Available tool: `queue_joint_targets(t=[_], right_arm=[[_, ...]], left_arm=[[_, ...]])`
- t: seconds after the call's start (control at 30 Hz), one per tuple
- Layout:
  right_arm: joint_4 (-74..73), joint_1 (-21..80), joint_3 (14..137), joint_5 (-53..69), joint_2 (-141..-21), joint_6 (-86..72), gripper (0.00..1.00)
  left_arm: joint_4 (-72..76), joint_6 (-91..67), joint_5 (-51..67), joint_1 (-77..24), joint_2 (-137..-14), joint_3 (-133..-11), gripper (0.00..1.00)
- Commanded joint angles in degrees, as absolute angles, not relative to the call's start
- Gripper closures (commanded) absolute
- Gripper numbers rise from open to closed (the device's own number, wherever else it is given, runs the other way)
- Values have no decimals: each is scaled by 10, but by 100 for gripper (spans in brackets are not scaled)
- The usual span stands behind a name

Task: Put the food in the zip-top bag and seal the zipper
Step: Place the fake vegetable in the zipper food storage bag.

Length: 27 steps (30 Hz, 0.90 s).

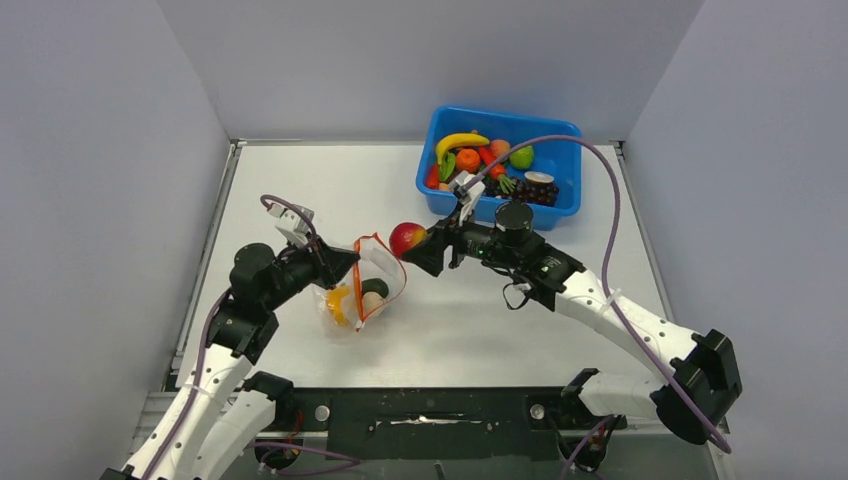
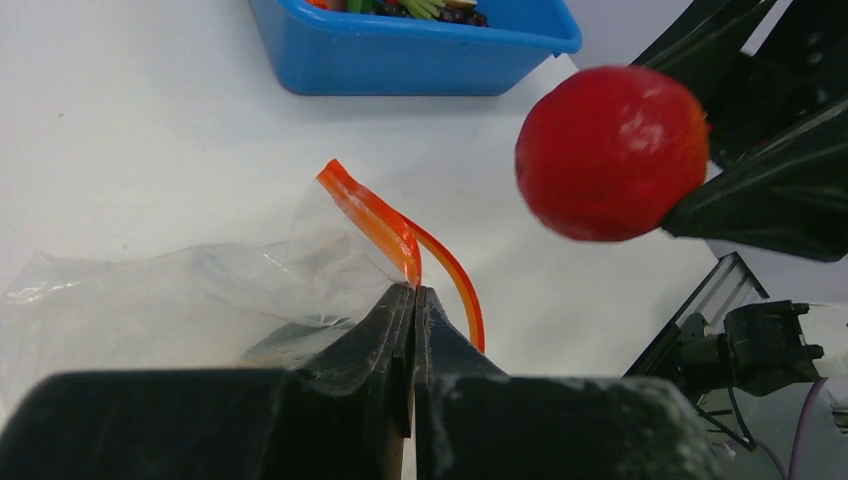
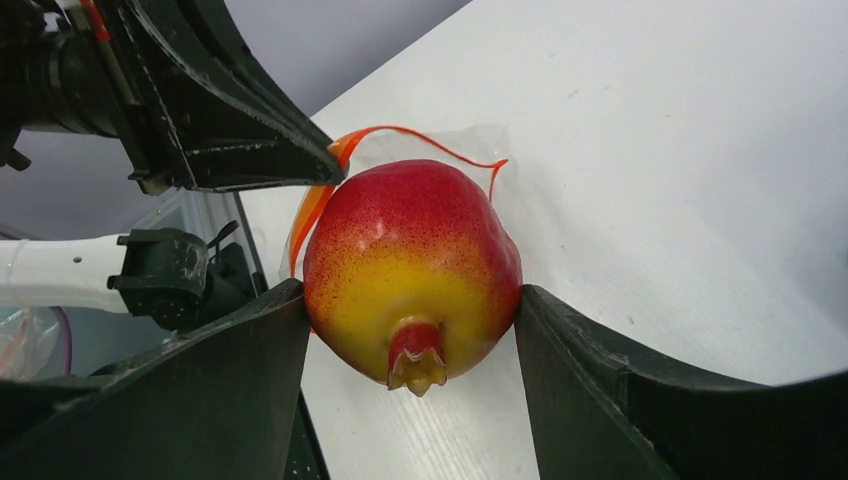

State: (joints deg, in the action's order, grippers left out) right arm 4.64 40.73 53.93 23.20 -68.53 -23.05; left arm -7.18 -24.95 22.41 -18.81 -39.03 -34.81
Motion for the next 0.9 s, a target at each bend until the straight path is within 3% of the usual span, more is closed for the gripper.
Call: queue_joint_targets(t=[0.0, 0.87], right_arm=[[99, 438, 548, 236, -716, -252, 54], [102, 492, 634, 231, -889, -313, 44]], left_arm=[[-18, -259, 237, -190, -387, -391, 100], [7, -283, 243, -191, -375, -351, 100]])
